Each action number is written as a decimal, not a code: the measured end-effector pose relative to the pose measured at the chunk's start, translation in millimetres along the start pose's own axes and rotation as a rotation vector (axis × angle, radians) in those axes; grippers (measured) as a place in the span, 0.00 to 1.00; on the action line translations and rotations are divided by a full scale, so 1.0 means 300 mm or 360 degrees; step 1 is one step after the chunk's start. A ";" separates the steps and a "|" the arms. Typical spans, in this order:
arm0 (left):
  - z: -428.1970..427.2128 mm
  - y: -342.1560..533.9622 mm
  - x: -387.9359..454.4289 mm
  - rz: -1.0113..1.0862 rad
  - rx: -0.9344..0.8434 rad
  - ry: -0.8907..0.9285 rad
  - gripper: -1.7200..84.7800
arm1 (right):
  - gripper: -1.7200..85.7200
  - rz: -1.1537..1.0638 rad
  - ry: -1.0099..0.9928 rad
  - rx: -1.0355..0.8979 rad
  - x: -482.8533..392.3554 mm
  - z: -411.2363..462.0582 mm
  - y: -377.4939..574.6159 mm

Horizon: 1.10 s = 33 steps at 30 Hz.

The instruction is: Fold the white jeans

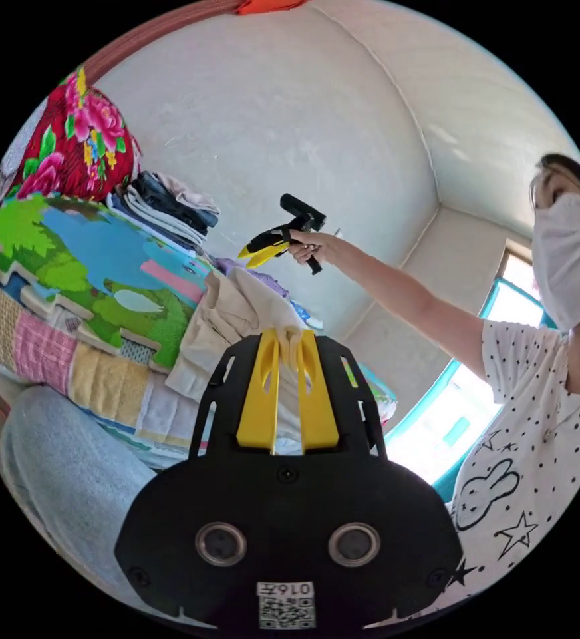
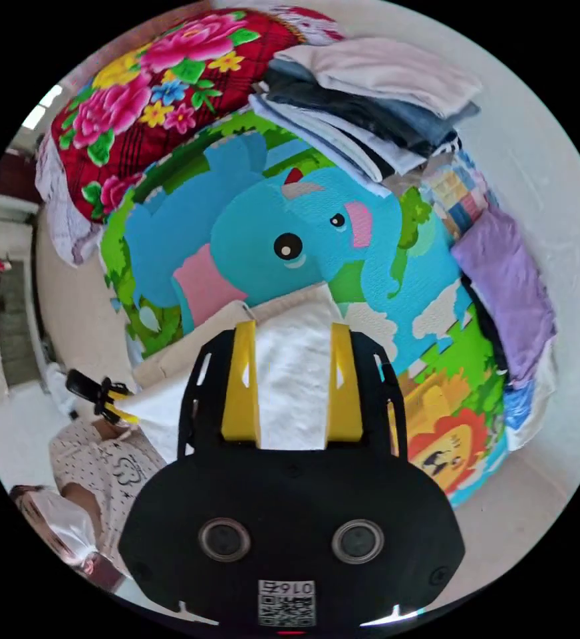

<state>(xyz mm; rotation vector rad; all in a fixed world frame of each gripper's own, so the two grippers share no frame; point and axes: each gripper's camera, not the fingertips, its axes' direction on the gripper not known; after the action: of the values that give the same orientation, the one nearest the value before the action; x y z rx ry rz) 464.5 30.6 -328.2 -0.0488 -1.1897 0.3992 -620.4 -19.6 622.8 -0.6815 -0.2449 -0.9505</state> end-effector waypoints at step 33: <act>-0.098 -0.076 0.196 0.0458 0.0081 -0.0102 0.05 | 0.08 0.0062 0.0265 -0.0180 -0.095 0.089 0.050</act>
<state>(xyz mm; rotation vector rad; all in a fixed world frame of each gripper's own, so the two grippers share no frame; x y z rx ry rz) 516.0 33.7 -281.2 -0.1653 -1.2389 0.6878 -622.0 22.1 623.4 -0.7042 -0.0309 -0.9831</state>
